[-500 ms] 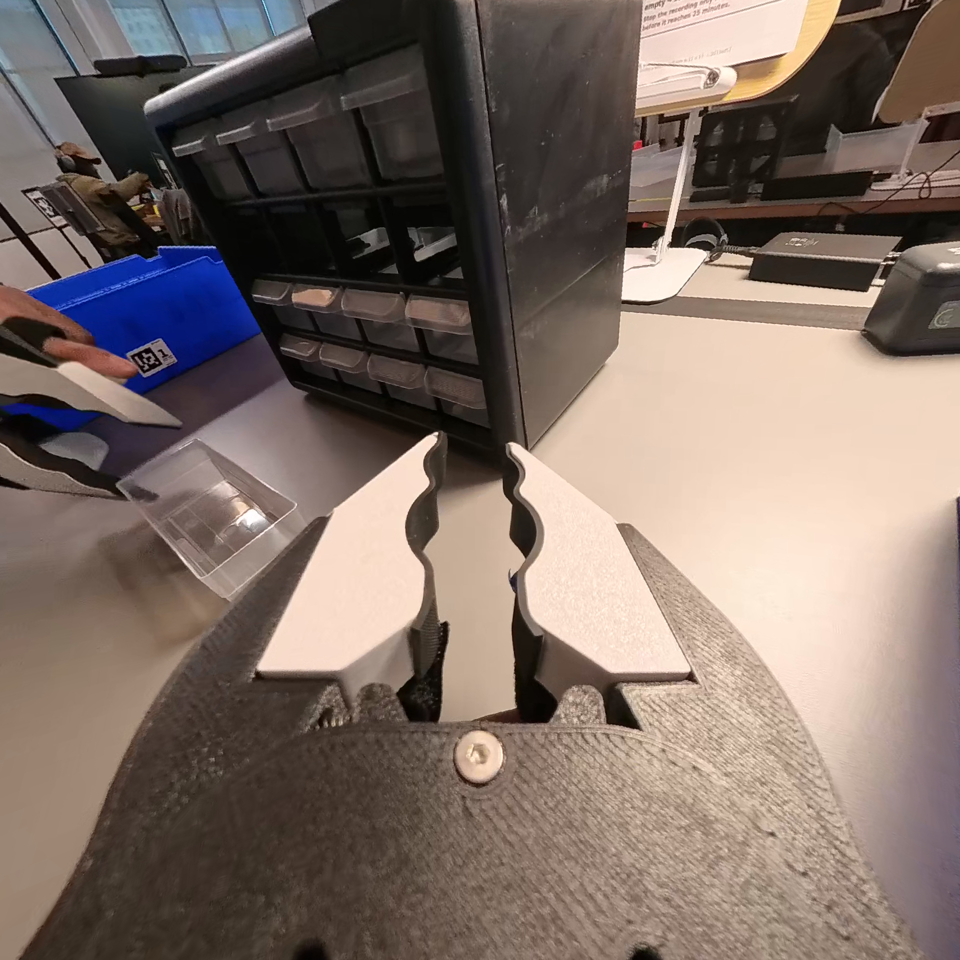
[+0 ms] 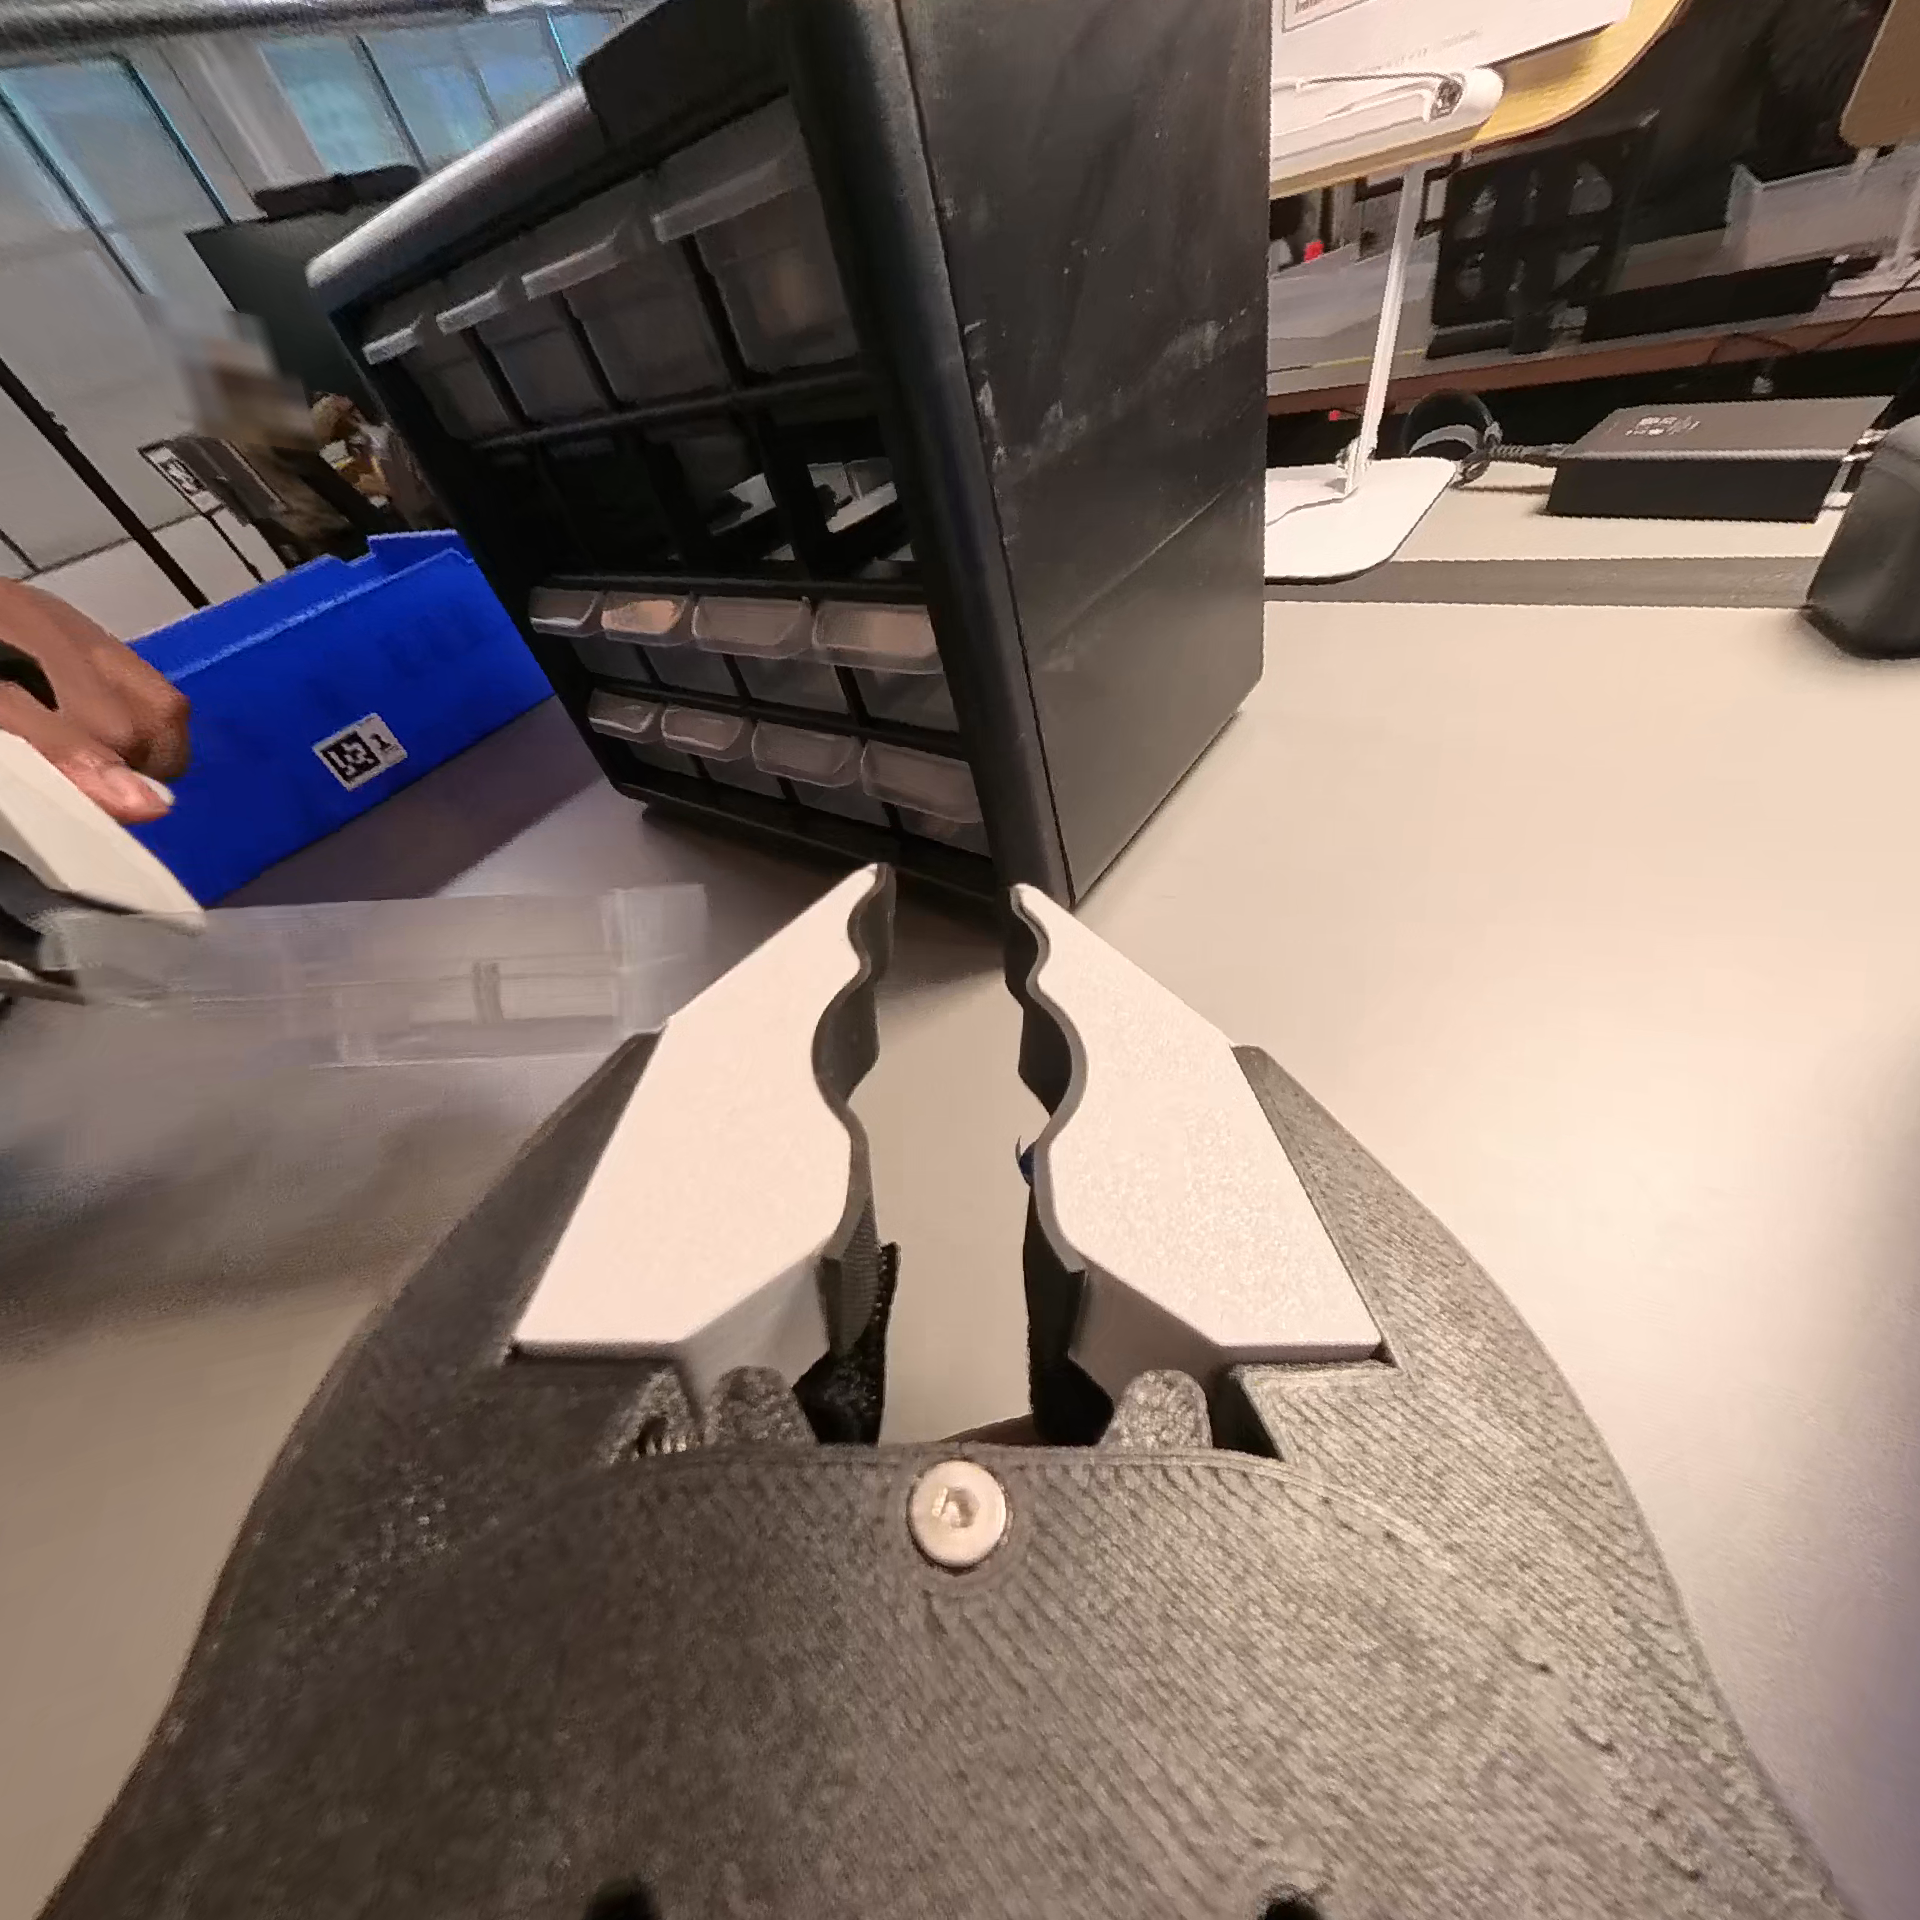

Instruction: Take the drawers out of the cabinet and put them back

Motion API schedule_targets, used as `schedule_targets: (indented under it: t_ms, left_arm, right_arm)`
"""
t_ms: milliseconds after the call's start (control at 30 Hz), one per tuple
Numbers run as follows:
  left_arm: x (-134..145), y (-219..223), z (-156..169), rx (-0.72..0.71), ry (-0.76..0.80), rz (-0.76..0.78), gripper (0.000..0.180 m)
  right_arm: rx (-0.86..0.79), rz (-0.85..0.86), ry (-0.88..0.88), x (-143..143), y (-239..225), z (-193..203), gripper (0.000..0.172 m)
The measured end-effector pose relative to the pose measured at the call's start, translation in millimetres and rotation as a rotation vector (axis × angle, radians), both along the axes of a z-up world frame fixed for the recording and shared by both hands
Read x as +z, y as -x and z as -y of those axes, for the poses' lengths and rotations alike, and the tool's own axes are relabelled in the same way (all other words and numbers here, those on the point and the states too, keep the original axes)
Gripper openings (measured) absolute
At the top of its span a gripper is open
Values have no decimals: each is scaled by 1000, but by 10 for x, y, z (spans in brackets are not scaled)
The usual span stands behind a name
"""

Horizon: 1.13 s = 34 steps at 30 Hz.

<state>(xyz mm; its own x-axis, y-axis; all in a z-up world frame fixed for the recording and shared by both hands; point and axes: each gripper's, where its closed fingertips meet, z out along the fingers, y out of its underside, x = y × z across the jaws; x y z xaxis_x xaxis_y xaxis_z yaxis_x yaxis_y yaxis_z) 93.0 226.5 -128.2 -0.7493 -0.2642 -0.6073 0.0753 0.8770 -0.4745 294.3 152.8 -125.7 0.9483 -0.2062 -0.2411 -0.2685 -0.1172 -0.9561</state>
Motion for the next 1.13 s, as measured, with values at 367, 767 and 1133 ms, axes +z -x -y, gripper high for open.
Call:
schedule_targets:
  t_ms: [367, 767, 1133]
  left_arm:
    - [726, -529, -110, 129, -153, 24, 18]
    - [804, -725, -48, 298, -282, -45, 18]
    - [865, -876, 88, 416, -320, -198, 18]
  right_arm:
    - [-54, 184, -81, 1544, -405, -496, 45]
    - [-34, 34, 55, 1513, -920, -1246, 53]
    - [11, -2, 145, 1253, -927, -1232, 53]
